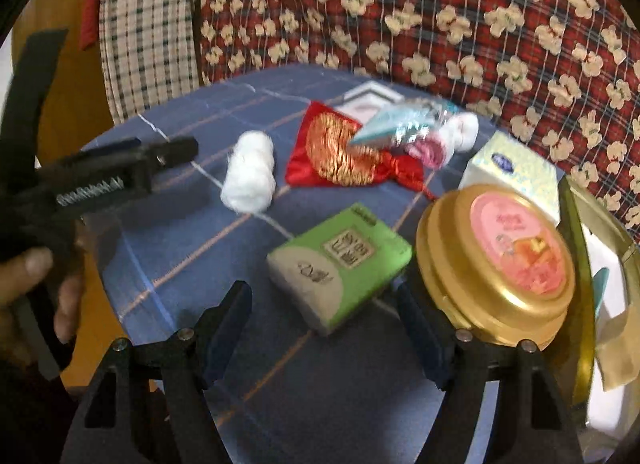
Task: Organize soft objects
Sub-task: 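Move the right tool back to the items and grasp the green tissue pack, then grasp the white rolled towel with the left tool while the right tool holds the tissue pack, then lift the white towel and green tissue pack toward the gold tray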
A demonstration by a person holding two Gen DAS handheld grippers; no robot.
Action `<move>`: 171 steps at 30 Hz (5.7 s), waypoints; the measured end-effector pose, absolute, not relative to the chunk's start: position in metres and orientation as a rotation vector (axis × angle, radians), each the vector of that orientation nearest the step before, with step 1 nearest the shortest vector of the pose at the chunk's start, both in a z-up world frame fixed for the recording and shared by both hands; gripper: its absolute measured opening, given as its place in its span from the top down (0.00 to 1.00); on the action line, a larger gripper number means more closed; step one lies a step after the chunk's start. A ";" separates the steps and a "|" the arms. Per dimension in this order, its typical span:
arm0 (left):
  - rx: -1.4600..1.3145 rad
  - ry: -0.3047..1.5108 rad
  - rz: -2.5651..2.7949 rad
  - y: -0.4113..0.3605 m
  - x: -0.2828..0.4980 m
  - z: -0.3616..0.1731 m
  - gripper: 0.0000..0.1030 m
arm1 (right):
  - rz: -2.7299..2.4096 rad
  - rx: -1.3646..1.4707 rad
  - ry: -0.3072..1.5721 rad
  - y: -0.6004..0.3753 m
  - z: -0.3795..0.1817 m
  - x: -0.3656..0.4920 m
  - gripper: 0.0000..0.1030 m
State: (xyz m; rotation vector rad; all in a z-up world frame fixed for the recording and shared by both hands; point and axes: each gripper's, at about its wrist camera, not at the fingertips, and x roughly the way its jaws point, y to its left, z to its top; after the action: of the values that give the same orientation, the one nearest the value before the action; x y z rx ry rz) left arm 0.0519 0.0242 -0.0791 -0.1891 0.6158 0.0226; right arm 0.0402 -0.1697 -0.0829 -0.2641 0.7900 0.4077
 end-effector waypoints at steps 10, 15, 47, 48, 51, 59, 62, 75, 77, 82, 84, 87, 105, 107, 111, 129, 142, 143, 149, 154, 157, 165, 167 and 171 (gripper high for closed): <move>-0.211 0.609 0.007 0.024 0.052 -0.079 0.13 | 0.382 -0.239 0.779 -0.154 -0.083 0.071 0.49; -0.194 0.618 -0.014 0.017 0.052 -0.080 0.13 | 0.387 -0.279 0.765 -0.145 -0.082 0.078 0.50; -0.114 0.730 -0.010 -0.022 0.097 -0.079 0.21 | 0.259 -0.149 0.505 -0.164 -0.044 0.108 0.50; -0.100 0.746 -0.012 -0.025 0.100 -0.082 0.21 | 0.261 -0.141 0.494 -0.166 -0.043 0.106 0.50; -0.074 0.783 -0.022 -0.033 0.104 -0.088 0.25 | 0.266 -0.145 0.439 -0.165 -0.039 0.097 0.50; -0.062 0.808 -0.115 -0.043 0.109 -0.088 0.65 | 0.261 -0.148 0.411 -0.165 -0.036 0.096 0.50; -0.096 0.783 -0.133 -0.037 0.106 -0.085 0.70 | 0.245 -0.153 0.388 -0.167 -0.035 0.096 0.50; -0.124 0.572 -0.072 -0.033 0.114 -0.050 0.70 | 0.191 -0.155 0.363 -0.177 -0.034 0.103 0.50; -0.119 0.563 -0.076 -0.038 0.116 -0.050 0.70 | 0.186 -0.157 0.364 -0.178 -0.034 0.104 0.50; -0.100 0.579 -0.088 -0.051 0.127 -0.053 0.70 | 0.184 -0.133 0.392 -0.183 -0.035 0.111 0.50; -0.105 0.570 -0.091 -0.054 0.128 -0.052 0.70 | 0.184 -0.124 0.390 -0.184 -0.035 0.110 0.50; -0.103 0.566 -0.097 -0.059 0.132 -0.051 0.70 | 0.166 -0.132 0.380 -0.185 -0.035 0.110 0.50; -0.063 0.552 -0.133 -0.093 0.141 -0.048 0.70 | 0.108 -0.078 0.382 -0.217 -0.033 0.118 0.49; -0.050 0.545 -0.140 -0.099 0.140 -0.047 0.70 | 0.098 -0.070 0.373 -0.222 -0.032 0.116 0.49; -0.041 0.538 -0.155 -0.105 0.140 -0.046 0.70 | 0.080 -0.057 0.358 -0.230 -0.031 0.112 0.49; -0.013 0.537 -0.194 -0.122 0.140 -0.046 0.70 | 0.004 -0.039 0.333 -0.246 -0.029 0.106 0.49; -0.016 0.527 -0.213 -0.130 0.138 -0.045 0.70 | -0.051 -0.020 0.293 -0.255 -0.027 0.095 0.49; -0.016 0.526 -0.216 -0.131 0.138 -0.045 0.70 | -0.054 -0.017 0.293 -0.256 -0.027 0.095 0.49; -0.015 0.524 -0.235 -0.136 0.137 -0.043 0.70 | -0.072 -0.014 0.289 -0.259 -0.026 0.093 0.49; -0.024 0.522 -0.251 -0.138 0.137 -0.043 0.70 | -0.088 -0.006 0.284 -0.263 -0.026 0.090 0.49; -0.020 0.507 -0.256 -0.140 0.134 -0.042 0.70 | -0.098 -0.006 0.279 -0.264 -0.025 0.089 0.49; -0.050 0.496 -0.257 -0.139 0.128 -0.041 0.70 | -0.112 -0.013 0.275 -0.265 -0.025 0.083 0.49; -0.061 0.500 -0.269 -0.141 0.125 -0.040 0.70 | -0.103 -0.012 0.277 -0.266 -0.026 0.079 0.49; -0.081 0.493 -0.302 -0.149 0.120 -0.030 0.70 | -0.088 0.010 0.278 -0.277 -0.021 0.073 0.49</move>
State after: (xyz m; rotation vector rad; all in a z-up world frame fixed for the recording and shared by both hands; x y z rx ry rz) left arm 0.1203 -0.1490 -0.0298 -0.0813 0.4931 -0.3021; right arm 0.0729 -0.2768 -0.0214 0.0103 0.2784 -0.0882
